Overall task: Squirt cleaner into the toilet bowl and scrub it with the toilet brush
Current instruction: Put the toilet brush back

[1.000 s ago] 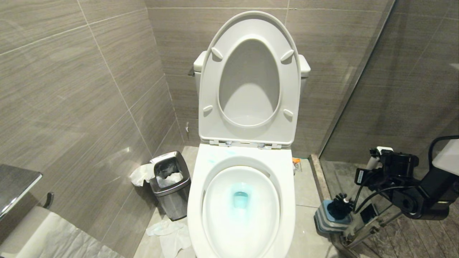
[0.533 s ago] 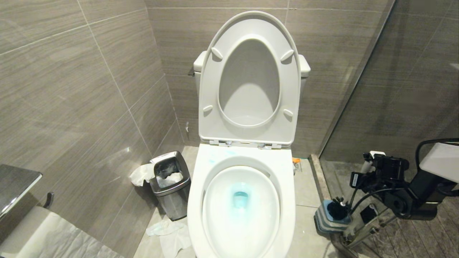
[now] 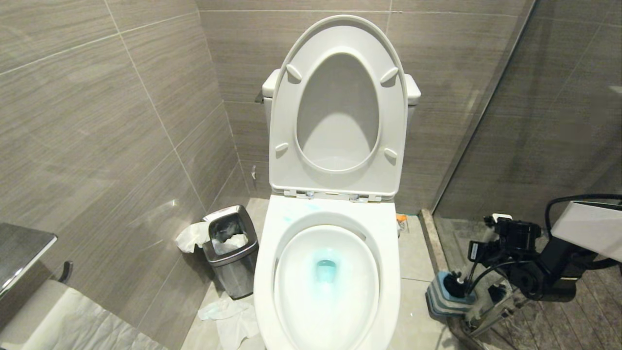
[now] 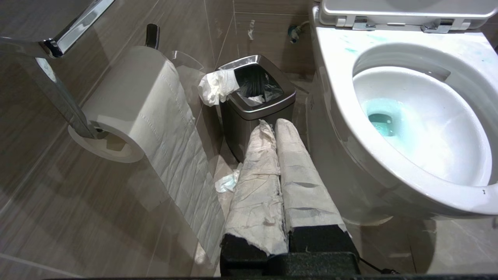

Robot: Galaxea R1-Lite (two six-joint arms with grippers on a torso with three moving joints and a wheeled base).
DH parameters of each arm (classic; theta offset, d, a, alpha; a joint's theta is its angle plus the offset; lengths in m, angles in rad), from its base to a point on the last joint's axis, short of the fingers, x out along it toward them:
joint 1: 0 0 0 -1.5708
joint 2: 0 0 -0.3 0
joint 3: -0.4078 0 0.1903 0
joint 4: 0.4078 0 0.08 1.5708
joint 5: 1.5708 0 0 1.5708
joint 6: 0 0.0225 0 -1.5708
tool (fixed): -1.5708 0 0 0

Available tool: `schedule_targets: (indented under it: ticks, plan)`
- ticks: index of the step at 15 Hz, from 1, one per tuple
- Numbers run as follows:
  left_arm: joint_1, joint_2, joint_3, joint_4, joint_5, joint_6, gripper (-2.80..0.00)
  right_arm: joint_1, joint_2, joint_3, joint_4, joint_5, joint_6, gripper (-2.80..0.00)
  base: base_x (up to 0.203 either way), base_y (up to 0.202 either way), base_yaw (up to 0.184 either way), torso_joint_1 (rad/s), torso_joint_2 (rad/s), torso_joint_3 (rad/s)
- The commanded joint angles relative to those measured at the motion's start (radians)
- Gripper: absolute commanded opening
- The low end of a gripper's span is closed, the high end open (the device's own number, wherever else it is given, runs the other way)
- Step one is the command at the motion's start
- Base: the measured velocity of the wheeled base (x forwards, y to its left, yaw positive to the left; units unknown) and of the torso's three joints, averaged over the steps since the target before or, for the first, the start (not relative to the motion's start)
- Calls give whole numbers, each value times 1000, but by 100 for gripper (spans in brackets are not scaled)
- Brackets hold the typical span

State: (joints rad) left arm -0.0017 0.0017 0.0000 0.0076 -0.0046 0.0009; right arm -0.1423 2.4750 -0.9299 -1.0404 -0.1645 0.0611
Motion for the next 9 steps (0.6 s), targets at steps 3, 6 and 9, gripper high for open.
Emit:
schedule_targets:
  ticks: [3,6,9]
  plan:
    - [0,0,2,0,0,1,-280,-2,73,-7,-7,-9,5,-280,0,0,0,0,0,0]
    - [0,0,2,0,0,1,-280,-6,104,-7,-59,-13,5,-280,0,0,0,0,0,0]
    - [0,0,2,0,0,1,-280,-6,104,-9,-59,-13,3,-280,0,0,0,0,0,0]
